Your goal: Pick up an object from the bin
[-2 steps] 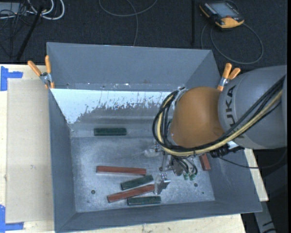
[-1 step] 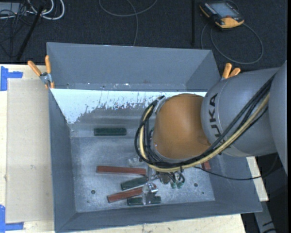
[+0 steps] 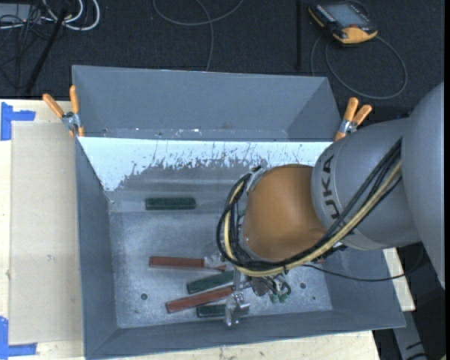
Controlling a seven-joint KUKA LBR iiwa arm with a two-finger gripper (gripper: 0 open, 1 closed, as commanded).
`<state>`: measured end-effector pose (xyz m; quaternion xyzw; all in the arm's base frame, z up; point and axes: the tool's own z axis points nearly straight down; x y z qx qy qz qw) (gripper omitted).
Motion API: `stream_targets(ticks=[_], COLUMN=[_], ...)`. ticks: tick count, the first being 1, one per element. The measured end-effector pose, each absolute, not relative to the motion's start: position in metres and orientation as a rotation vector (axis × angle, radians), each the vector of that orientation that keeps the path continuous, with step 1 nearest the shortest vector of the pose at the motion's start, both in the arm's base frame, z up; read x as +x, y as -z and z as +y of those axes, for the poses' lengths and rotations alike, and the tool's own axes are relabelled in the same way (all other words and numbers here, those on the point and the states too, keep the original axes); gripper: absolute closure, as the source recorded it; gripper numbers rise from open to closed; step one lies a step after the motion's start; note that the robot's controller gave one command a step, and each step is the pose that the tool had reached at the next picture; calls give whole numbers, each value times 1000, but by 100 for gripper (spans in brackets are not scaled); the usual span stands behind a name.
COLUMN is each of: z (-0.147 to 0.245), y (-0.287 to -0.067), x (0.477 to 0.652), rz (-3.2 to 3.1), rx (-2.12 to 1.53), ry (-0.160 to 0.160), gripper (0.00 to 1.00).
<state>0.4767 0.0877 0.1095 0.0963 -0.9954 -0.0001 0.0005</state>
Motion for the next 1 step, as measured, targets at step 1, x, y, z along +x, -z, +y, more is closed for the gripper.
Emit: stream_targets(ticks=[1], z=[93], y=[-77], x=[484], rz=[-3127], rx=[400], ry=[-7], gripper=[0])
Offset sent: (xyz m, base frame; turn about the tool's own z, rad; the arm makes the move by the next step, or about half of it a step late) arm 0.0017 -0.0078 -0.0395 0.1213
